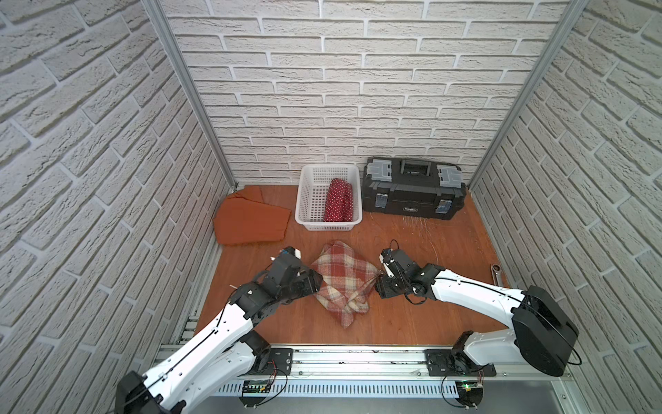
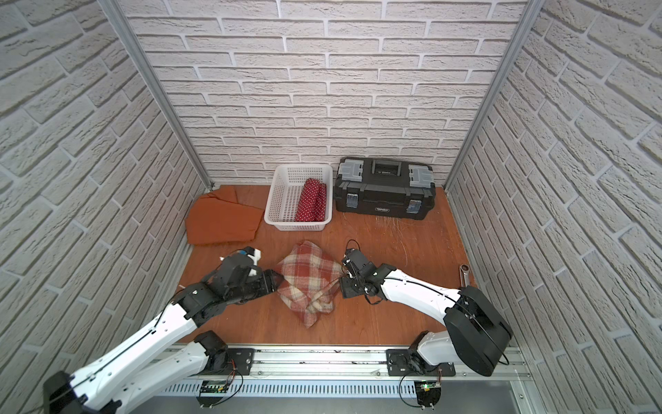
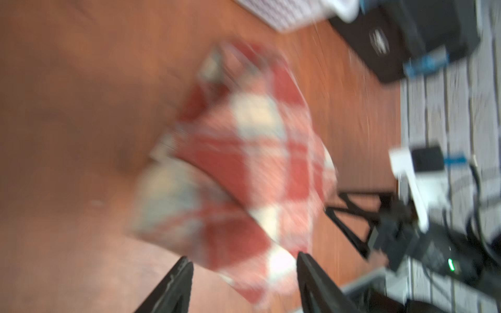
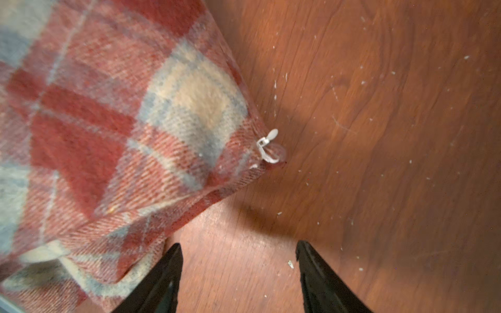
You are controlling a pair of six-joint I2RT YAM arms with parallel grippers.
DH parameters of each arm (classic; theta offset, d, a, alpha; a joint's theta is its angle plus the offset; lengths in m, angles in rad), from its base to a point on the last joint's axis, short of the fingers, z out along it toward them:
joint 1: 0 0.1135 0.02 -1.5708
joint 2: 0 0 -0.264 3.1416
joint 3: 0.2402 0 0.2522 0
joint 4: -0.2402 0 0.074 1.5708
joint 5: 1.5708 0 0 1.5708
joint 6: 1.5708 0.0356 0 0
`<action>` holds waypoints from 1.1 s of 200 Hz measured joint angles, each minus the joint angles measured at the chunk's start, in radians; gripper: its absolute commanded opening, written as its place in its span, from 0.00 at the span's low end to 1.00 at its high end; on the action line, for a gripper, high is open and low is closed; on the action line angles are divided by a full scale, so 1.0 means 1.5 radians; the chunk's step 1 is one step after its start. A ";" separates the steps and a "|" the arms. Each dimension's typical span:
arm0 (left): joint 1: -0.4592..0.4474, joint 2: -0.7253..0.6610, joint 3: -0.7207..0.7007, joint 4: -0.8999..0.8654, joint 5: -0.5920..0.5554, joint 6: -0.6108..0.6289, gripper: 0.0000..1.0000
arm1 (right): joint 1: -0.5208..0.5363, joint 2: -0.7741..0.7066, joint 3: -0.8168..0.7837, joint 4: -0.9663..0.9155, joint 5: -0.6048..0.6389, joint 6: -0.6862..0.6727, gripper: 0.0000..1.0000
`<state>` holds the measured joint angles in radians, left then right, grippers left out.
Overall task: Roll up the skirts
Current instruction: Place the skirt at the center of the board.
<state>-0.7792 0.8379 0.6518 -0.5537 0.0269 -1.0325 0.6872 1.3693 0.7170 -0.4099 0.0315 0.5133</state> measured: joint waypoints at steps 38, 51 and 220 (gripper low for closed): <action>-0.182 0.068 -0.016 0.032 -0.093 -0.082 0.98 | 0.000 -0.015 -0.010 -0.007 0.019 0.011 0.68; -0.201 0.100 -0.034 0.065 -0.128 -0.100 0.98 | 0.000 -0.019 -0.011 -0.007 0.020 0.016 0.68; -0.197 0.234 -0.018 0.300 -0.304 -0.075 0.43 | 0.088 0.072 -0.063 0.215 -0.090 0.064 0.44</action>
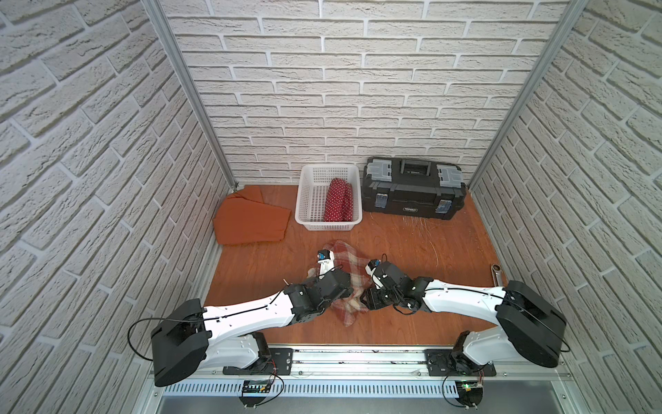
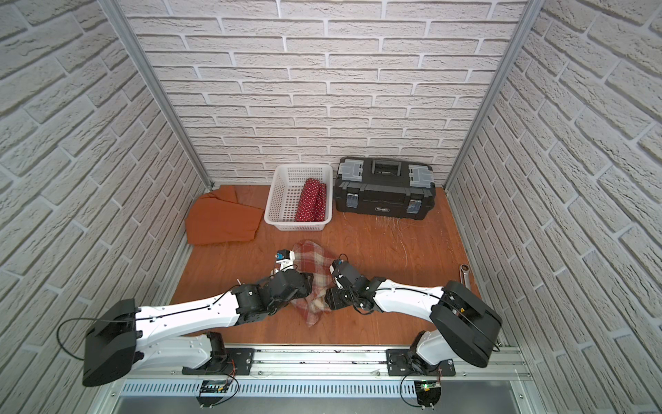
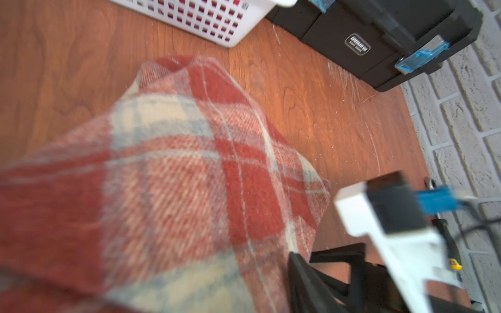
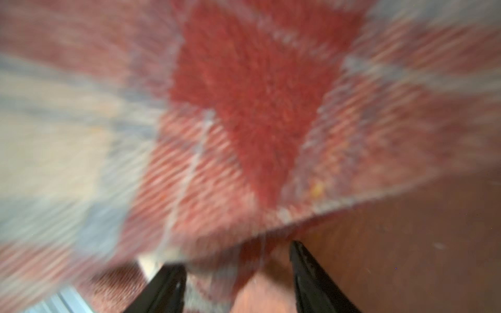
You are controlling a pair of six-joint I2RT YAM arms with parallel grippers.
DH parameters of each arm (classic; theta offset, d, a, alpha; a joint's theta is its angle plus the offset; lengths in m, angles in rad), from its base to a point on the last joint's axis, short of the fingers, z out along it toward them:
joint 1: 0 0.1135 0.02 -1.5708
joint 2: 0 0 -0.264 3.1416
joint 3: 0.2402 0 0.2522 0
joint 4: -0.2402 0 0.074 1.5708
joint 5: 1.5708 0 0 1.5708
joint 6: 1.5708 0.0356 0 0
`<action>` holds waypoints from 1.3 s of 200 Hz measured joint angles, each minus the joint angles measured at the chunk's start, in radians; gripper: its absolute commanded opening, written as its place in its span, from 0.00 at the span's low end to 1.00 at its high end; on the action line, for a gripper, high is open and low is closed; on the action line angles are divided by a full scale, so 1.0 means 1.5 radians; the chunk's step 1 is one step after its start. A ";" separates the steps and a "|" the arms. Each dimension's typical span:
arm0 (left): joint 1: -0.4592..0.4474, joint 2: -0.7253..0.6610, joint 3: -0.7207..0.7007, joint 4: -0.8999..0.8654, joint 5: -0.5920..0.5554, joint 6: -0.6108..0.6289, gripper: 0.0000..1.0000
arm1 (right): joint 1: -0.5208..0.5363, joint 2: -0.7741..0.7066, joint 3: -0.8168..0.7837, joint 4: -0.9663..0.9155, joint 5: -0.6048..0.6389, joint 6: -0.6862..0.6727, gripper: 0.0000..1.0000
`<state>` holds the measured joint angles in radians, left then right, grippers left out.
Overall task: Roll up the skirts
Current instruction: Place the skirt at the center of the board, then flatten out the skirt at the center of the board.
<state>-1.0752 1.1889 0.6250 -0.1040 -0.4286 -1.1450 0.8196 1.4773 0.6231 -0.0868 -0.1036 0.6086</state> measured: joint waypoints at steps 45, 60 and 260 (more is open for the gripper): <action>0.003 -0.007 -0.007 -0.001 0.000 0.008 0.00 | 0.001 0.023 0.006 0.036 -0.001 0.013 0.05; 0.004 -0.007 -0.007 0.000 0.000 0.011 0.00 | 0.001 0.014 0.005 0.032 0.003 0.017 0.02; 0.171 -0.254 -0.072 -0.100 0.041 0.050 0.00 | 0.002 -0.243 0.031 -0.351 0.190 0.025 0.52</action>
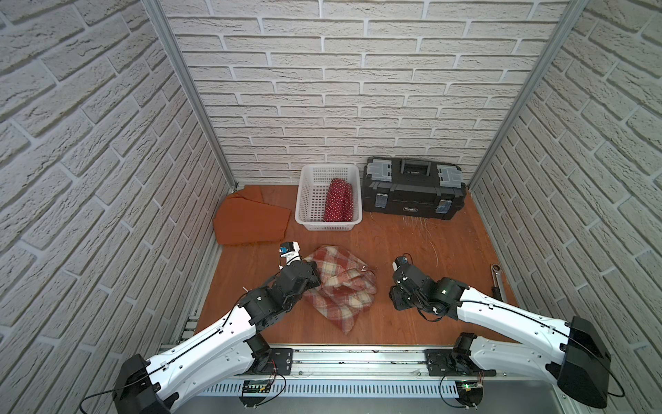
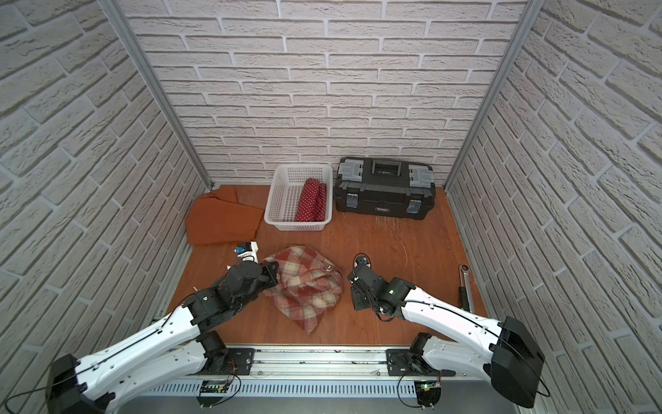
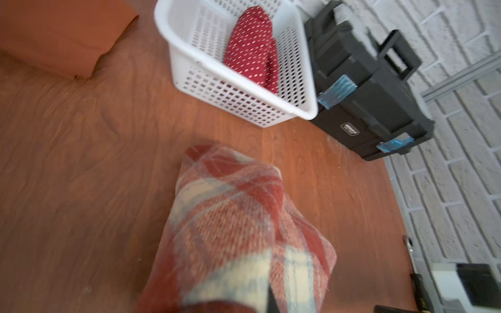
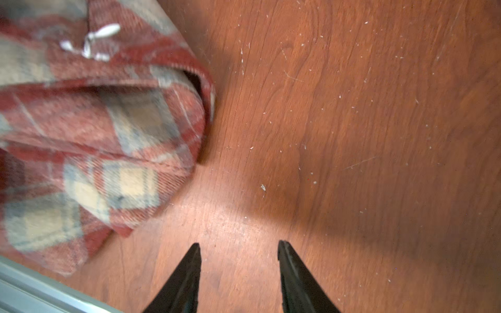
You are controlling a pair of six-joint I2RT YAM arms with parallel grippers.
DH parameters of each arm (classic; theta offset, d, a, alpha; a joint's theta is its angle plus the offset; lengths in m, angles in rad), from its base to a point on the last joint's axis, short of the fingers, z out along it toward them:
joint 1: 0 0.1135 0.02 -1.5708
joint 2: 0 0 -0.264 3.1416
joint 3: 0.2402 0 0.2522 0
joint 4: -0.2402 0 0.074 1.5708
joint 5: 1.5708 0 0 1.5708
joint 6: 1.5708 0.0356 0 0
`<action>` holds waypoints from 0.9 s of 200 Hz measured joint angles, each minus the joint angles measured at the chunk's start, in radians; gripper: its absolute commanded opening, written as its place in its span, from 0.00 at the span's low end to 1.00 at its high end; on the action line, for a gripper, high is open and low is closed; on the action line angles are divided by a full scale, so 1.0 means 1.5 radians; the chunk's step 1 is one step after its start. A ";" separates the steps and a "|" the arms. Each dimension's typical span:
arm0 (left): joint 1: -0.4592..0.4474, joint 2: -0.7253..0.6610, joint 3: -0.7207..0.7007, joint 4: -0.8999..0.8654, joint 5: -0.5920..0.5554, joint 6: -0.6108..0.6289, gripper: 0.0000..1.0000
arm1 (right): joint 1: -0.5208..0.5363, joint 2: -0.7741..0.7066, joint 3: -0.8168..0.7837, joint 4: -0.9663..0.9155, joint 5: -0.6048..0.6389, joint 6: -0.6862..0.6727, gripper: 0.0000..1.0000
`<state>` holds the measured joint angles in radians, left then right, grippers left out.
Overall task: Roll up the skirts
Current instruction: Flatten out the skirt at the center of the board.
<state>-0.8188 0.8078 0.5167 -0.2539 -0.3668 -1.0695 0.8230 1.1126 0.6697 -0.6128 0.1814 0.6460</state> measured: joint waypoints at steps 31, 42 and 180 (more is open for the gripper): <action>0.020 0.008 -0.037 0.000 0.019 -0.011 0.00 | 0.000 0.050 0.000 0.066 -0.064 -0.008 0.62; 0.026 0.007 -0.040 0.004 0.024 -0.014 0.00 | 0.000 0.072 0.000 0.104 -0.084 -0.012 0.66; 0.105 -0.047 -0.096 0.010 0.075 -0.030 0.00 | -0.029 0.241 0.019 0.282 -0.164 -0.118 0.58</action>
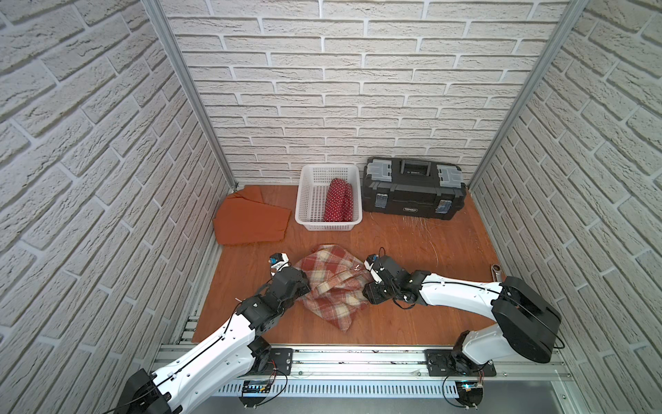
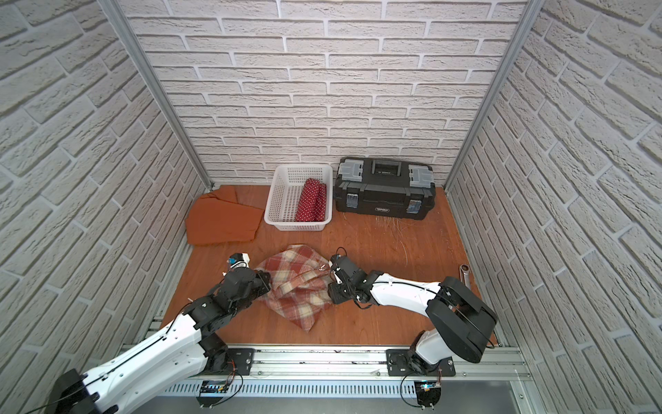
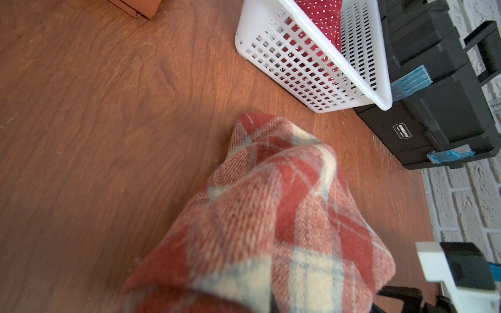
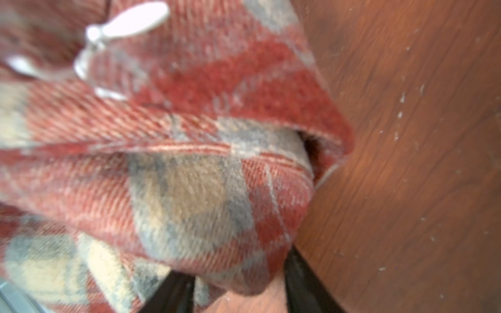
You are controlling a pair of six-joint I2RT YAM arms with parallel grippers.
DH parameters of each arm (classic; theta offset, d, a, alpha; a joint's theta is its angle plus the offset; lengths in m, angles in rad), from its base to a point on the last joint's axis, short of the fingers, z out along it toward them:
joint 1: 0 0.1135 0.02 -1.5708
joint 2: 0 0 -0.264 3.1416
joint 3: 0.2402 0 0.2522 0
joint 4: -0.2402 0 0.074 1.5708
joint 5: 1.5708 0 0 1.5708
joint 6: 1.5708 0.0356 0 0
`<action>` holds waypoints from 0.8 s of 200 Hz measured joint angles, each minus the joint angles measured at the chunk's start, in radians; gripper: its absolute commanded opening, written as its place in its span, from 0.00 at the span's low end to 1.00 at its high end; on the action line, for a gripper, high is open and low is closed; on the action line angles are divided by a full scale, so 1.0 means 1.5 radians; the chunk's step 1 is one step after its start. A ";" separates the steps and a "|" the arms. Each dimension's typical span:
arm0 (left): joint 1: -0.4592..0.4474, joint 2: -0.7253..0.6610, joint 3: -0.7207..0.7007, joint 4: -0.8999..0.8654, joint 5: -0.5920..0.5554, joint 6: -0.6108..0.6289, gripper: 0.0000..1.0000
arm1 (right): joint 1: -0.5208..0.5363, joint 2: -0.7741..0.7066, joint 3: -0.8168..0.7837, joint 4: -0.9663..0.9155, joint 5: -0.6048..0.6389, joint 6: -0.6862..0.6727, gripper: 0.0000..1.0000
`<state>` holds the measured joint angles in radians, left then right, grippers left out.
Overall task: Roll up the skirts
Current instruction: Flatten out the skirt at the center of the board.
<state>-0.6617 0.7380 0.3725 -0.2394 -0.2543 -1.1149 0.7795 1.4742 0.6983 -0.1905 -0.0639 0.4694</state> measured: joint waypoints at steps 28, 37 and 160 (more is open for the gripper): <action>0.023 -0.013 -0.009 -0.010 0.015 0.000 0.00 | -0.004 0.000 0.002 0.001 -0.037 -0.022 0.57; 0.029 -0.023 -0.012 -0.011 0.020 0.000 0.00 | -0.005 0.000 0.002 0.001 -0.043 -0.026 0.56; 0.050 -0.030 -0.036 -0.015 0.044 -0.002 0.00 | -0.027 -0.019 0.030 -0.001 -0.073 -0.045 0.02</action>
<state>-0.5865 0.6930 0.3180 -0.2623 -0.1886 -1.1183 0.7391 1.4464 0.7425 -0.1913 -0.1738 0.4026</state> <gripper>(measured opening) 0.058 0.075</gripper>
